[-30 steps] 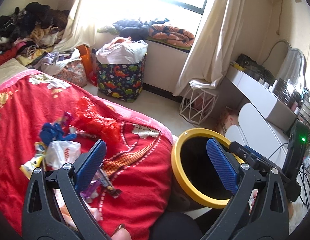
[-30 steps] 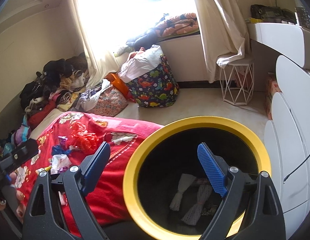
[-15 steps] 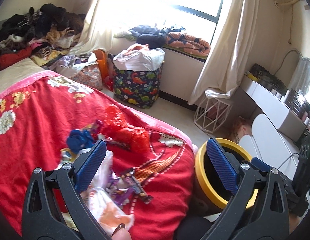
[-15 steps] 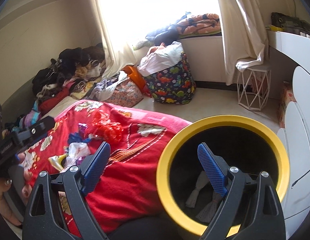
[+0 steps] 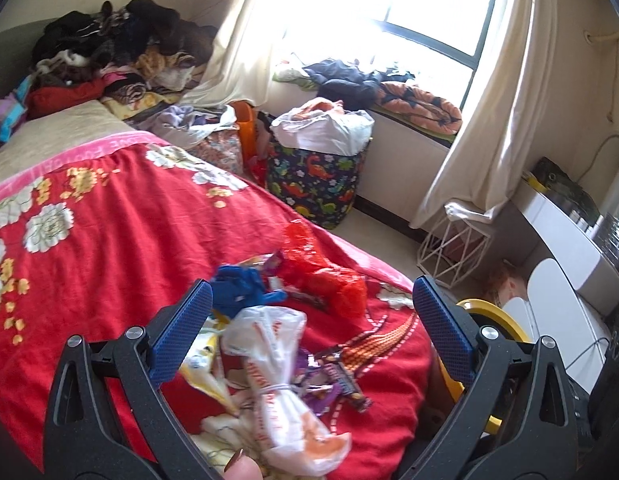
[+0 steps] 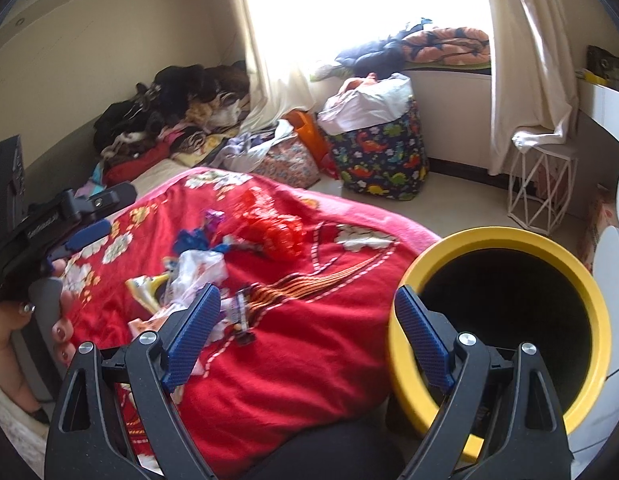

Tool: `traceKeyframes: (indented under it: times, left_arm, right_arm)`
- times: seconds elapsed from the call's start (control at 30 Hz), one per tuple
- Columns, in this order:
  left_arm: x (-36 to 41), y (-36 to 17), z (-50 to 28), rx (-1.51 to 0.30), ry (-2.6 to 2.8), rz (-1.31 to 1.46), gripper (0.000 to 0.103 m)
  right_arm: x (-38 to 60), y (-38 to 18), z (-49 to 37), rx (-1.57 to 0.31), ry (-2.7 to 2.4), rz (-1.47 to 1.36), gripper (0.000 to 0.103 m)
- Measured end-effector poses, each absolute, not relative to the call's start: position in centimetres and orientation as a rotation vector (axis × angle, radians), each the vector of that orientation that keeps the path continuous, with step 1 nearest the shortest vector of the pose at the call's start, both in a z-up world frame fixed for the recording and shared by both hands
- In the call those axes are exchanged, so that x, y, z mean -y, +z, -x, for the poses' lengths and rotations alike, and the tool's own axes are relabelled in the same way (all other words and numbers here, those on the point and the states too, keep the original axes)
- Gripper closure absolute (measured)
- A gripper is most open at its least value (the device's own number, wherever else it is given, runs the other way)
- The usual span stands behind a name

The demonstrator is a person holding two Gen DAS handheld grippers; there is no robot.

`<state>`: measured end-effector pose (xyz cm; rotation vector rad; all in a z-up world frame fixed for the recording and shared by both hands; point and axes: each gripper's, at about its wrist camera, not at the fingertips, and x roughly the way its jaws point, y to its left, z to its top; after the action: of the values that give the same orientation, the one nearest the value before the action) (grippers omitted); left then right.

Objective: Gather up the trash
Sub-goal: 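Grasp the yellow-white snack bag with the left tool while the right tool grasps the orange-printed white bag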

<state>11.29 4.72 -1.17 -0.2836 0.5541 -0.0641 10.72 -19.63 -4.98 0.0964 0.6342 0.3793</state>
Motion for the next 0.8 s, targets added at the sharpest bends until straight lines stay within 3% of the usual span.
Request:
traceKeyframes:
  times: [0.63, 0.8]
  left_arm:
    - [-10.9, -4.7, -11.2, -0.685, 0.057, 0.343, 0.011]
    - [-11.4, -6.0, -11.6, -0.750, 0.039, 0.367, 0.026]
  right_arm:
    - [11.5, -6.4, -8.9, -0.715, 0.583, 0.000, 0.017]
    - [9.7, -7.7, -8.8, -0.751, 0.607, 0.032, 0.017]
